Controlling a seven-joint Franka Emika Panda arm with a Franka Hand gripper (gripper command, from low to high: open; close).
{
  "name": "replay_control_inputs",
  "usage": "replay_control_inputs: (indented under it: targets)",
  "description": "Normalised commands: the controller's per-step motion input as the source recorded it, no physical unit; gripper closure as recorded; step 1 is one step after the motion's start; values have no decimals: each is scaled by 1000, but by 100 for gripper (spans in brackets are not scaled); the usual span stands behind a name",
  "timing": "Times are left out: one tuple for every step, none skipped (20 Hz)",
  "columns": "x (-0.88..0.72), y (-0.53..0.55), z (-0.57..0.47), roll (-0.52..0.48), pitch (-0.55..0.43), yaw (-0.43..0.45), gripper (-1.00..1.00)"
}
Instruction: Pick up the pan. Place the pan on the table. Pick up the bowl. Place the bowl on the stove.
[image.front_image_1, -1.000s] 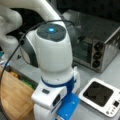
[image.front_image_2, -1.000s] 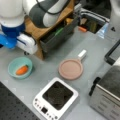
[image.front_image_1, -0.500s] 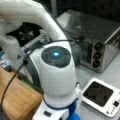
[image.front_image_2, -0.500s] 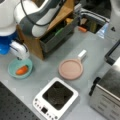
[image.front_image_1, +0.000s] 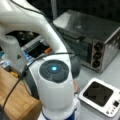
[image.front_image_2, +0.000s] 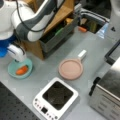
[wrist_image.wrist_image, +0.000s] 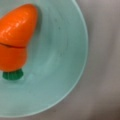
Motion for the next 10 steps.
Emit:
replay_control_inputs:
  targets:
    - [357,-232,-332,162,18,45,-100]
    - [353,-229,-329,180,21,46,-100]
    - [344,-227,-300,196,19,42,-100]
    - [326,-230,-272,205,19,38,-100]
    - [303,-237,-225,210,19,36,-100]
    - [274,-250,-172,231,28,41,-100]
    - [242,-266,-116,243,33,43,-100]
    - [221,-272,-58,248,37,43,-100]
    - [197,-287,-5,251,36,45,-100]
    - [170,-306,35,260,37,49,-100]
